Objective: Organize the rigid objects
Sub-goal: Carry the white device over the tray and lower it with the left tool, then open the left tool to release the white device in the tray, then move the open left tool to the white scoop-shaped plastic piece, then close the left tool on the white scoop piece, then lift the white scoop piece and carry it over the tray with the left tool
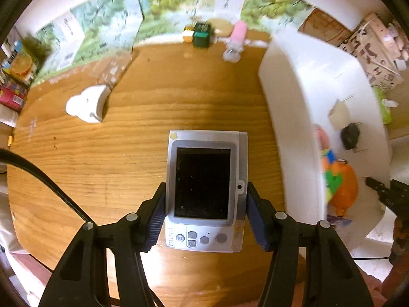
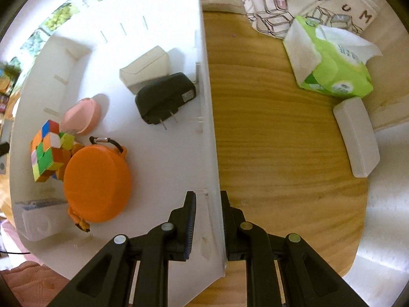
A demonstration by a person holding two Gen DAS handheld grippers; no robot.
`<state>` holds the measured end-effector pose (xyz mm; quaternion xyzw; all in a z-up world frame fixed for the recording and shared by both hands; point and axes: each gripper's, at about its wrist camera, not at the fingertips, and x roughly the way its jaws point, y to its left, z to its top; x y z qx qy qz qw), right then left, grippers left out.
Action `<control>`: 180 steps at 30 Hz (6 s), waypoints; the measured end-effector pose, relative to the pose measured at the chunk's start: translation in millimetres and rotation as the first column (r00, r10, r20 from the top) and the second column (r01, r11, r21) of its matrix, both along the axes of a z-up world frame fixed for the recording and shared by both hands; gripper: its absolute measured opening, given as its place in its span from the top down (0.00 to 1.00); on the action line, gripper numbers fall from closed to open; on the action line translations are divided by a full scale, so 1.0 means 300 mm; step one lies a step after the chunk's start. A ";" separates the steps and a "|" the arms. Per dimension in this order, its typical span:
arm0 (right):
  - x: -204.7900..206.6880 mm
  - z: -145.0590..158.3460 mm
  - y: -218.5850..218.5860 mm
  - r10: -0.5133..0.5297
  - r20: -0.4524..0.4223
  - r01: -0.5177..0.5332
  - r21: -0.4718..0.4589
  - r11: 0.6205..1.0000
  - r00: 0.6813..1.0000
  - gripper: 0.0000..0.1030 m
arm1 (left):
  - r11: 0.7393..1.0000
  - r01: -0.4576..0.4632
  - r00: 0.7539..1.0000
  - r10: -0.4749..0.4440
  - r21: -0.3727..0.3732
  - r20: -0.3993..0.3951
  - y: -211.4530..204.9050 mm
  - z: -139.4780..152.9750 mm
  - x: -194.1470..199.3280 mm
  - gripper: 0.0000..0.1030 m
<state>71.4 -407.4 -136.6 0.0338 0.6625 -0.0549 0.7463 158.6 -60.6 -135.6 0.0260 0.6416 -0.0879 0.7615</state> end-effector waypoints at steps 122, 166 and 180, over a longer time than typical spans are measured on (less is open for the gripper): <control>0.126 -0.065 -0.062 -0.199 -0.099 0.198 -0.022 0.980 0.975 0.87 | 0.995 -0.078 0.996 0.081 0.066 -0.047 0.464 -0.276 0.656 0.14; 0.040 -0.125 -0.067 -0.131 -0.057 0.132 0.015 0.991 0.990 0.91 | 0.995 -0.090 0.996 0.090 0.048 0.009 0.093 -0.112 0.092 0.17; -0.015 -0.141 -0.104 -0.018 -0.057 0.022 0.056 0.998 0.998 0.94 | 1.000 -0.004 0.988 0.005 -0.010 0.154 -0.168 0.085 -0.057 0.17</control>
